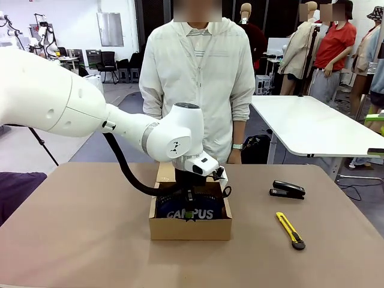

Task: Pack the items into the box.
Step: Pick up the item specified by the human and place it in the Mailer Box.

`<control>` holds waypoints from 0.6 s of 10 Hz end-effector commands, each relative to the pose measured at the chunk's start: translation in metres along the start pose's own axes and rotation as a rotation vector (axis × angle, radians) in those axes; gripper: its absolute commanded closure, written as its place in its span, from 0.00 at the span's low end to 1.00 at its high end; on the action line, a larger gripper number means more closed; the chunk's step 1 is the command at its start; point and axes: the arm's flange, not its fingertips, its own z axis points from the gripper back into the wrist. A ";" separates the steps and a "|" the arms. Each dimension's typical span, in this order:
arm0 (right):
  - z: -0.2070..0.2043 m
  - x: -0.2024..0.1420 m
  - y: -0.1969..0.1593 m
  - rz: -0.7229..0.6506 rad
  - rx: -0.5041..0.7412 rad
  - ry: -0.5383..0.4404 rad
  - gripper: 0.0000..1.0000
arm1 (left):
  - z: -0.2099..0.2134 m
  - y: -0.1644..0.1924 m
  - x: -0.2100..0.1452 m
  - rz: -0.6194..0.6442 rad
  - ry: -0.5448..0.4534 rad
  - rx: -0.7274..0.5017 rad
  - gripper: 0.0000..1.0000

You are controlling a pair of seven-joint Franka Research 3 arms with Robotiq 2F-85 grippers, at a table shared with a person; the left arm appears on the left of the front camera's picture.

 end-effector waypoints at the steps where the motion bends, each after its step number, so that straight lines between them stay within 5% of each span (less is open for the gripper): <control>1: 0.000 0.000 0.003 -0.001 0.008 0.002 0.00 | 0.022 -0.010 -0.021 0.001 -0.035 0.007 0.00; 4: 0.000 0.000 0.003 -0.001 0.008 0.002 0.00 | 0.110 -0.030 -0.069 0.063 -0.148 0.096 0.00; 6: 0.000 0.000 0.003 -0.001 0.008 0.002 0.00 | 0.174 -0.048 -0.145 0.305 -0.319 0.061 0.00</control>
